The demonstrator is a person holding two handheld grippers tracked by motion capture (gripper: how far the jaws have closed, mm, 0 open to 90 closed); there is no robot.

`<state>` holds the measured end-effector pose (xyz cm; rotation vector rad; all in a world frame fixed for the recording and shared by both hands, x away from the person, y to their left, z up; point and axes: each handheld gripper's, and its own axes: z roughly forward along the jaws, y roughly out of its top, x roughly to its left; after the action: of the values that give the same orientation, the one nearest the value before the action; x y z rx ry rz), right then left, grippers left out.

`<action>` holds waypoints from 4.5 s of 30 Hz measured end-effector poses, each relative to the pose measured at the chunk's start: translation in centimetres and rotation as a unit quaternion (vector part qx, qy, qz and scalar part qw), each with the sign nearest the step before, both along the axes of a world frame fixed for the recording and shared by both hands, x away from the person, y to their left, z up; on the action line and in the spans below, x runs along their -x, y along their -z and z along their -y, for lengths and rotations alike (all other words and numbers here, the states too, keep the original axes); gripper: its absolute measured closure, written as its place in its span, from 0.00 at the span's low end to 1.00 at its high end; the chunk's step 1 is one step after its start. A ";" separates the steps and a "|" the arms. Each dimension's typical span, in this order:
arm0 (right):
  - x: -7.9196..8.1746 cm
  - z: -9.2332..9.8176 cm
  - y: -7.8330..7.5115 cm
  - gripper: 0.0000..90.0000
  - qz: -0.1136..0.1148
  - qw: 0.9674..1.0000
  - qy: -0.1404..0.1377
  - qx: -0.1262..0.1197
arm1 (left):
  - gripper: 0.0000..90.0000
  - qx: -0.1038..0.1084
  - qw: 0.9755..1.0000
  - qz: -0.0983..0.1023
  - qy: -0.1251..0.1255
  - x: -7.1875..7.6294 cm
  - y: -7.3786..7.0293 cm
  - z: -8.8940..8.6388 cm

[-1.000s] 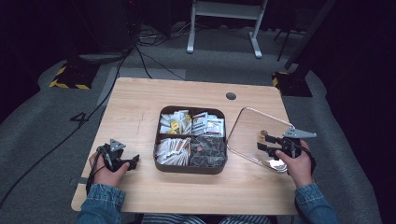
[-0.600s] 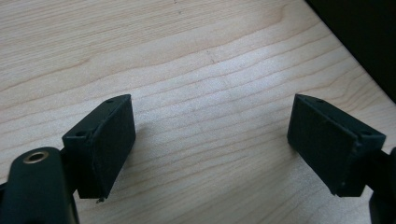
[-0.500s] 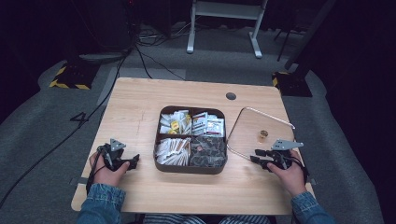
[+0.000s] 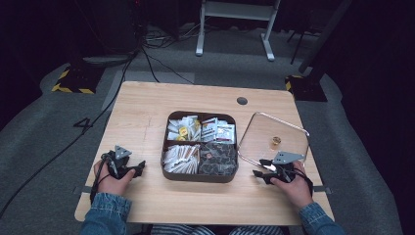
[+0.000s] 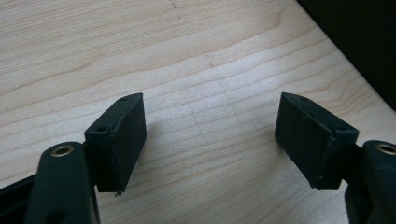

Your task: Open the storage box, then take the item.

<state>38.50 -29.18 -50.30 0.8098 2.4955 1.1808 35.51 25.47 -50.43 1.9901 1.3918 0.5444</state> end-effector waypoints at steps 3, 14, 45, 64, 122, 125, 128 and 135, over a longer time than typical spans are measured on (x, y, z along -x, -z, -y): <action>0.3 -0.3 0.0 0.45 0.014 1.000 -0.005 0.015 | 0.30 0.000 1.000 0.001 -0.001 0.0 0.0 0.0; 1.3 -1.0 -0.2 0.46 0.019 1.000 -0.022 0.009 | 0.30 0.002 1.000 0.005 -0.001 0.0 -0.1 0.0; 1.2 -1.9 0.1 0.43 -0.009 0.999 -0.039 0.009 | 0.27 0.080 0.994 0.069 0.038 1.5 -7.1 5.2; 1.2 -1.9 0.1 0.43 -0.008 0.999 -0.039 0.009 | 0.38 0.043 0.990 0.069 0.115 1.4 -6.4 10.3; 1.2 -1.8 0.1 0.43 -0.009 0.999 -0.039 0.008 | 1.00 0.056 0.990 0.064 0.112 0.1 -6.4 9.2; 1.2 -1.8 0.1 0.43 -0.009 0.999 -0.039 0.008 | 1.00 0.076 0.988 0.064 0.121 0.4 -6.9 9.2; 1.2 -1.8 0.1 0.43 -0.009 0.999 -0.039 0.008 | 1.00 0.084 0.986 0.066 0.130 0.7 -7.4 9.3; 1.2 -1.8 0.1 0.43 -0.009 0.999 -0.039 0.008 | 1.00 0.101 0.980 0.078 0.150 1.8 -8.7 9.8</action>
<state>37.28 -27.34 -50.41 0.7283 2.5696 1.1816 33.72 15.70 -41.73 1.9000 0.9880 0.3946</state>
